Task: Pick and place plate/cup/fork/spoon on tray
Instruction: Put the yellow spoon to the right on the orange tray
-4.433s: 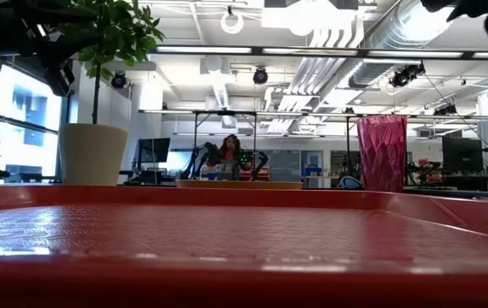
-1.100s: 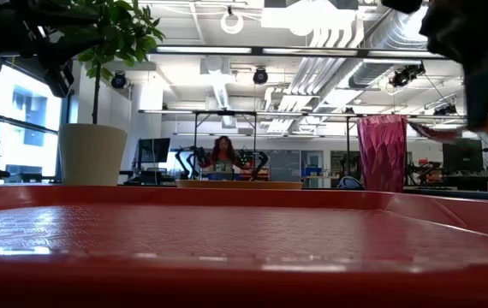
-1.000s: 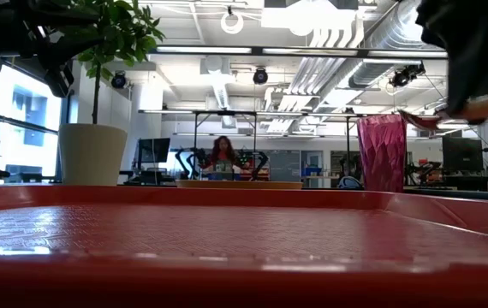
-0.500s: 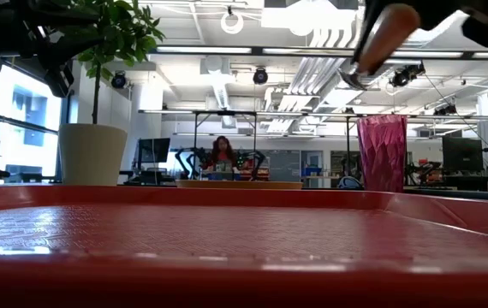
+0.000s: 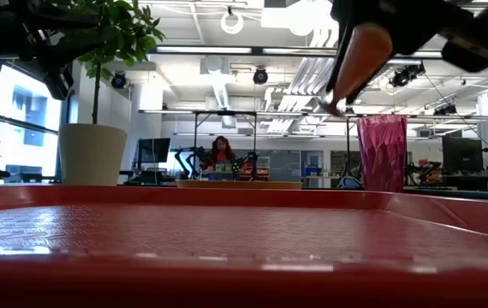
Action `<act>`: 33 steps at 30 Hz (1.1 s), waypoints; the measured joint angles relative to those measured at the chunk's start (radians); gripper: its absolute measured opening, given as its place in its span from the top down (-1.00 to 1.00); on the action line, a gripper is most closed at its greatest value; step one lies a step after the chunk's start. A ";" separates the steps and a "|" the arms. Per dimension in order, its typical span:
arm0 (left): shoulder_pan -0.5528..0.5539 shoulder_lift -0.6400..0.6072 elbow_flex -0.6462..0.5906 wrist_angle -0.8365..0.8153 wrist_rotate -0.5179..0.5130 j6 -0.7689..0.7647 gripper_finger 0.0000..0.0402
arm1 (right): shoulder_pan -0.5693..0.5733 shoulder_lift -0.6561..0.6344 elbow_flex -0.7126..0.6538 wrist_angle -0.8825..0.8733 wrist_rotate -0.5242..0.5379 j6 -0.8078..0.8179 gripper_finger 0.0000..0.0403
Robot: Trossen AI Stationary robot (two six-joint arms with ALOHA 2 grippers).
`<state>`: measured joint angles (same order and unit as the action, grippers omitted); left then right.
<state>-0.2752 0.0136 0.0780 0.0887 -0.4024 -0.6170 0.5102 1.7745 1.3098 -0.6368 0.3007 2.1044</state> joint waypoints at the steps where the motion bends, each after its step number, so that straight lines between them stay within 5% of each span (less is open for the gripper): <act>1: 0.000 0.000 0.000 -0.002 0.001 0.000 0.48 | 0.000 0.014 0.000 0.005 -0.013 0.010 0.90; 16: 0.000 0.000 0.000 -0.018 0.000 0.000 0.48 | -0.007 0.156 0.000 0.026 -0.202 0.039 0.90; 33: 0.000 0.000 0.000 -0.019 -0.001 0.000 0.48 | -0.080 0.171 0.000 0.050 -0.196 -0.134 0.90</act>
<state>-0.2752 0.0136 0.0780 0.0697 -0.4034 -0.6170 0.4303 1.9453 1.3094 -0.5869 0.1043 1.9705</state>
